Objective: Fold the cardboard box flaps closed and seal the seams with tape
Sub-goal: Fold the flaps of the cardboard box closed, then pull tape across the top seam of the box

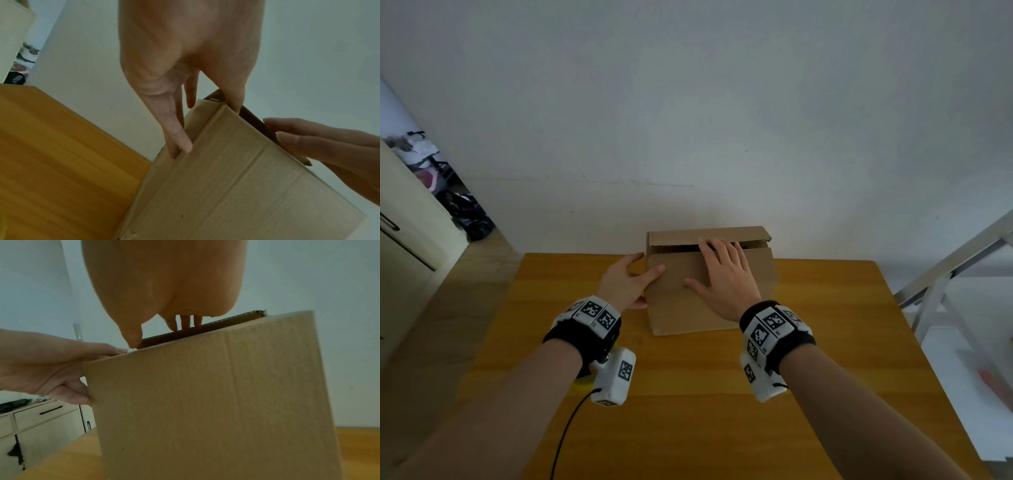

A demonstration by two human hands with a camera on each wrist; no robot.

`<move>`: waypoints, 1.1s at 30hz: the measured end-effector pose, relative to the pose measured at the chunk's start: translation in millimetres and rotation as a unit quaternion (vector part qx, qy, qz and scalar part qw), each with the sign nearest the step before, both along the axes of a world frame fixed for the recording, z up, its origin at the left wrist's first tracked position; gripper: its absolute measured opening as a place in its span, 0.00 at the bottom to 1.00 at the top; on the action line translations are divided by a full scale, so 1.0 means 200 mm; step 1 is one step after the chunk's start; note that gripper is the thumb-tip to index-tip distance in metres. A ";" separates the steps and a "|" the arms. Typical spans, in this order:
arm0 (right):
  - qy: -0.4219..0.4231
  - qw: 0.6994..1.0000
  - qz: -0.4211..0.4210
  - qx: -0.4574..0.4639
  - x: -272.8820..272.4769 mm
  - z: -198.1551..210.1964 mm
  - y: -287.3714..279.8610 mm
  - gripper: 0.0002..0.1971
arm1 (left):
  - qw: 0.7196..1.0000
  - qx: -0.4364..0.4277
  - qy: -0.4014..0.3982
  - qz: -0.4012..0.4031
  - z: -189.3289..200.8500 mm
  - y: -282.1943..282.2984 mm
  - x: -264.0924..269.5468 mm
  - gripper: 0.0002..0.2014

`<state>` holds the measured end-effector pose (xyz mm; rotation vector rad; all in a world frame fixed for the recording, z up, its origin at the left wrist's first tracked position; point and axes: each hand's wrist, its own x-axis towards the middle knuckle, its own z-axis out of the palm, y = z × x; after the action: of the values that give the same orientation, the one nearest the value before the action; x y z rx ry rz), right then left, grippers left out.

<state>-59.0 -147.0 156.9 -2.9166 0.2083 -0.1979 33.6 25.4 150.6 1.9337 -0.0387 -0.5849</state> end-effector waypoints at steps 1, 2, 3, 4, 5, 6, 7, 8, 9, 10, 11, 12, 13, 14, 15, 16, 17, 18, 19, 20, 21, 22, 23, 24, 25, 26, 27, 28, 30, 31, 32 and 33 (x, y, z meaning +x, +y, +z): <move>0.004 1.000 -0.001 -0.005 0.00 -0.01 0.01 0.40 | 1.000 0.001 -0.003 -0.002 0.00 0.00 0.00 0.36; 0.009 1.000 -0.002 -0.012 -0.01 -0.02 0.02 0.41 | 1.000 0.002 -0.006 -0.004 -0.01 0.01 0.00 0.36; 0.012 1.000 -0.003 -0.019 -0.01 -0.03 0.02 0.43 | 1.000 0.002 -0.010 -0.006 -0.01 0.01 0.00 0.35; 0.015 1.000 -0.002 -0.025 -0.02 -0.04 0.03 0.44 | 1.000 0.001 -0.012 -0.008 -0.01 0.01 -0.01 0.35; 0.019 0.999 0.000 -0.027 -0.02 -0.05 0.04 0.46 | 1.000 0.001 -0.015 -0.010 -0.01 0.01 0.00 0.35; 0.025 0.999 0.003 -0.026 -0.03 -0.06 0.05 0.48 | 1.000 0.002 -0.017 -0.011 -0.01 0.01 -0.01 0.36; 0.031 0.999 0.006 -0.024 -0.03 -0.07 0.05 0.49 | 1.000 0.003 -0.019 -0.015 -0.02 0.01 -0.01 0.36; 0.035 0.999 0.006 -0.023 -0.03 -0.07 0.06 0.49 | 0.999 0.004 -0.024 -0.023 -0.02 0.02 -0.02 0.37; 0.040 0.999 0.005 -0.023 -0.03 -0.08 0.06 0.48 | 0.999 0.003 -0.034 -0.038 -0.02 0.02 -0.02 0.37; 0.045 0.999 0.001 -0.024 -0.03 -0.08 0.07 0.47 | 0.997 0.004 -0.049 -0.060 -0.02 0.02 -0.03 0.36; 0.049 0.998 -0.002 -0.025 -0.03 -0.07 0.07 0.47 | 0.994 0.007 -0.069 -0.085 -0.02 0.02 -0.03 0.34; 0.053 0.998 -0.004 -0.024 -0.03 -0.07 0.08 0.46 | 0.990 0.015 -0.088 -0.108 -0.02 0.02 -0.03 0.32; 0.056 0.998 -0.005 -0.021 -0.03 -0.07 0.08 0.46 | 0.986 0.024 -0.104 -0.125 -0.02 0.02 -0.03 0.30; 0.059 0.998 -0.005 -0.016 -0.03 -0.07 0.09 0.45 | 0.984 0.032 -0.113 -0.136 -0.02 0.02 -0.02 0.28; 0.063 0.998 -0.006 -0.012 -0.03 -0.07 0.09 0.44 | 0.982 0.039 -0.118 -0.142 -0.03 0.02 -0.01 0.27; 0.066 0.998 -0.006 -0.008 -0.02 -0.07 0.10 0.44 | 0.981 0.044 -0.121 -0.145 -0.03 0.02 -0.01 0.26; 0.069 0.998 -0.007 -0.004 -0.02 -0.07 0.10 0.44 | 0.980 0.048 -0.124 -0.149 -0.04 0.02 0.00 0.25; 0.072 0.997 -0.008 -0.002 -0.02 -0.07 0.10 0.43 | 0.979 0.052 -0.127 -0.152 -0.04 0.02 0.00 0.24; 0.076 0.997 -0.008 -0.002 -0.02 -0.06 0.10 0.43 | 0.978 0.052 -0.128 -0.153 -0.05 0.03 0.00 0.24; 0.081 0.997 -0.006 -0.005 -0.02 -0.06 0.10 0.42 | 0.979 0.049 -0.123 -0.155 -0.05 0.03 0.00 0.24; 0.085 0.996 -0.004 -0.008 -0.03 -0.06 0.10 0.42 | 0.980 0.039 -0.115 -0.156 -0.05 0.04 -0.01 0.24; 0.087 0.996 -0.004 -0.012 -0.03 -0.06 0.10 0.42 | 0.982 0.027 -0.105 -0.156 -0.05 0.05 -0.01 0.25; 0.089 0.996 -0.005 -0.016 -0.03 -0.06 0.10 0.42 | 0.984 0.012 -0.095 -0.152 -0.05 0.07 -0.02 0.27; 0.091 0.996 -0.006 -0.018 -0.03 -0.06 0.10 0.42 | 0.986 0.000 -0.083 -0.144 -0.05 0.09 -0.04 0.28; 0.094 0.995 -0.007 -0.018 -0.03 -0.06 0.11 0.42 | 0.988 -0.005 -0.075 -0.134 -0.05 0.12 -0.06 0.29; 0.097 0.995 -0.009 -0.017 -0.03 -0.06 0.12 0.43 | 0.989 0.002 -0.074 -0.127 -0.05 0.15 -0.09 0.30; 0.099 0.995 -0.012 -0.015 -0.02 -0.07 0.13 0.44 | 0.990 0.017 -0.073 -0.121 -0.06 0.18 -0.10 0.29; 0.099 0.995 -0.017 -0.011 -0.02 -0.07 0.14 0.46 | 0.990 0.035 -0.070 -0.117 -0.08 0.22 -0.12 0.28; 0.091 0.995 -0.025 -0.008 -0.02 -0.07 0.16 0.47 | 0.988 0.074 -0.067 -0.118 -0.11 0.29 -0.15 0.25; 0.086 0.996 -0.028 -0.013 -0.02 -0.08 0.17 0.47 | 0.982 0.108 -0.082 -0.129 -0.14 0.32 -0.16 0.22; 0.082 0.996 -0.031 -0.018 -0.02 -0.09 0.17 0.46 | 0.973 0.146 -0.101 -0.146 -0.17 0.35 -0.18 0.20; 0.081 0.996 -0.033 -0.021 -0.02 -0.09 0.17 0.46 | 0.964 0.176 -0.116 -0.164 -0.20 0.38 -0.19 0.17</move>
<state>-63.9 -113.4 138.1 -2.9699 0.3306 0.0246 -4.8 101.6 109.8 2.3590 -0.4375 -0.6072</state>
